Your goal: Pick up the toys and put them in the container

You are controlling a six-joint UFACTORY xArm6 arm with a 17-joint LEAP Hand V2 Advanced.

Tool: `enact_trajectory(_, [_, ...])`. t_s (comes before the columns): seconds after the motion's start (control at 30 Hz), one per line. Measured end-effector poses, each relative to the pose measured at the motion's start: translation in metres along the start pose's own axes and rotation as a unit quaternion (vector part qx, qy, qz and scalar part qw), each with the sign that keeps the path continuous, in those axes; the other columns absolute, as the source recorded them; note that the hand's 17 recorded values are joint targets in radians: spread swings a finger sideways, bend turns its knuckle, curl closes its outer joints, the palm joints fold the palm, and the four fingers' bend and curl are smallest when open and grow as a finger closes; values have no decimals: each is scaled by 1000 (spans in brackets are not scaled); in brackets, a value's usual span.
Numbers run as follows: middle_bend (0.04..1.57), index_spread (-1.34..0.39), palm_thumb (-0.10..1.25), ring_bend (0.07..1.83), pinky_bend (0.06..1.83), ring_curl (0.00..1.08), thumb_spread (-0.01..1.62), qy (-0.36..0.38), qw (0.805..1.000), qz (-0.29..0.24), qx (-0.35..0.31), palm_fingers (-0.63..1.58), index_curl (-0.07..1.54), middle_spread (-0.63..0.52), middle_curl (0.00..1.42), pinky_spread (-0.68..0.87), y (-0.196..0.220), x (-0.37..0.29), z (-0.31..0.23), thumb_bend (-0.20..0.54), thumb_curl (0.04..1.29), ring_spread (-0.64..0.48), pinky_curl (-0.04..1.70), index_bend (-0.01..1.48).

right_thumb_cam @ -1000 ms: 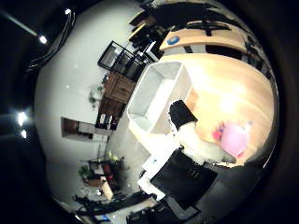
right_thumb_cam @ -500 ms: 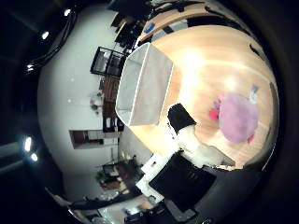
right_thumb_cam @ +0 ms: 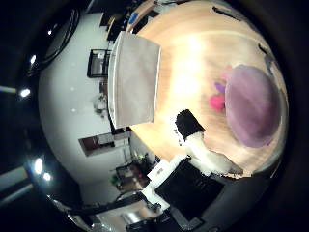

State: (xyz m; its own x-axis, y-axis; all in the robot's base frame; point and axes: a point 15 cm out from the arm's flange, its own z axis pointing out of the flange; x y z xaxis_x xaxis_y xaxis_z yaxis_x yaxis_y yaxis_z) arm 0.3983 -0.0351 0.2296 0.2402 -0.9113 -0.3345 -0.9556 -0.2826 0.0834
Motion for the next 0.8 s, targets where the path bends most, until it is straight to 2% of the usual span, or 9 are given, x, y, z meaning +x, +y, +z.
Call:
enact_trajectory(0.23, [178, -545, 482, 645, 821, 203, 995, 0, 1000, -7, -19, 270, 351, -248, 281, 195, -3, -1, 17, -28, 385, -207, 7, 185])
enact_trajectory(0.67, [175, -517, 490, 648, 865, 214, 1007, -32, 995, -5, -99, 233, 327, -212, 277, 218, 16, -6, 102, -26, 384, -174, 35, 169])
enact_trajectory(0.8, [183, -512, 568, 663, 894, 219, 1021, -36, 994, -1, -107, 244, 318, -206, 277, 207, 17, -2, 110, 2, 401, -177, 44, 172])
